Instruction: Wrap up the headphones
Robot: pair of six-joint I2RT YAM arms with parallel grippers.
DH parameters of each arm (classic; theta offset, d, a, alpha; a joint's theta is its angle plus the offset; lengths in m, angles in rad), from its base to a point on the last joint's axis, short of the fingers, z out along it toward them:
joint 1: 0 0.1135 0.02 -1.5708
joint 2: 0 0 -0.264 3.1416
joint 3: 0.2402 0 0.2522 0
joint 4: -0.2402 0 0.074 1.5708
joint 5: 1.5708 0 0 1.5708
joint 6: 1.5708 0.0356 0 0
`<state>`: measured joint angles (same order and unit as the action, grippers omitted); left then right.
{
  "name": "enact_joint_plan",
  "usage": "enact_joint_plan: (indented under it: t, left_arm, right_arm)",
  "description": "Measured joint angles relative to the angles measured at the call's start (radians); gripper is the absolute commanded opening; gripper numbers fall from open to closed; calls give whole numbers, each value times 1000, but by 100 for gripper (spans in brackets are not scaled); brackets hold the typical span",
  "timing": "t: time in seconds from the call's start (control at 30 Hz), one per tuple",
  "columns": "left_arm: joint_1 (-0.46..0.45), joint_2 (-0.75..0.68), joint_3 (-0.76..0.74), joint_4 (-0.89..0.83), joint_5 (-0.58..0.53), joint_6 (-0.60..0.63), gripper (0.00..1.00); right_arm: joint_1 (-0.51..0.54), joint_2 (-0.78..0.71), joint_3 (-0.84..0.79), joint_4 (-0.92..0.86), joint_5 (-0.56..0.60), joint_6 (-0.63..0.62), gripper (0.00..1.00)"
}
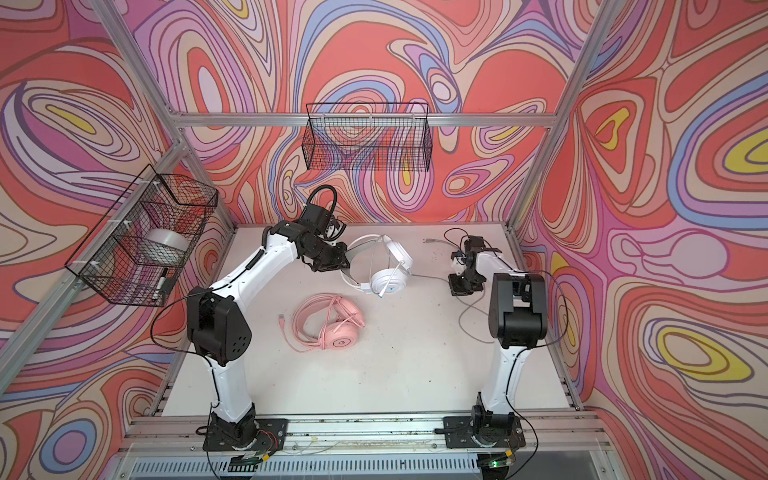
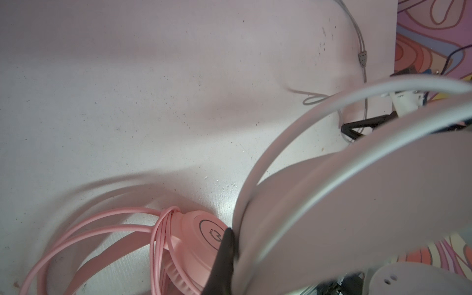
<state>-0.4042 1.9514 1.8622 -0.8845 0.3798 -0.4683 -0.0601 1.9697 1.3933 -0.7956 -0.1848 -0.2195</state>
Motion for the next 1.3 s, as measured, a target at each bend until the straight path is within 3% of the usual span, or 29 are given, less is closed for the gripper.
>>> enact_joint_plan:
  t: [0.13, 0.37, 0.53, 0.83, 1.3]
  left_arm:
    - [5, 10, 61, 1, -27, -37, 0]
    - [7, 16, 88, 29, -121, -118, 0]
    - [9, 40, 88, 45, -179, -163, 0]
    - [13, 101, 88, 62, -248, -198, 0]
    - [13, 140, 58, 65, -276, -190, 0]
  right_arm:
    - [57, -135, -68, 6, -31, 5, 0]
    - [251, -416, -238, 51, -116, 30, 0]
    - [315, -521, -277, 37, -174, 26, 0]
    - [402, -585, -201, -98, -245, -116, 0]
    - [409, -589, 1, -192, -385, -313, 0]
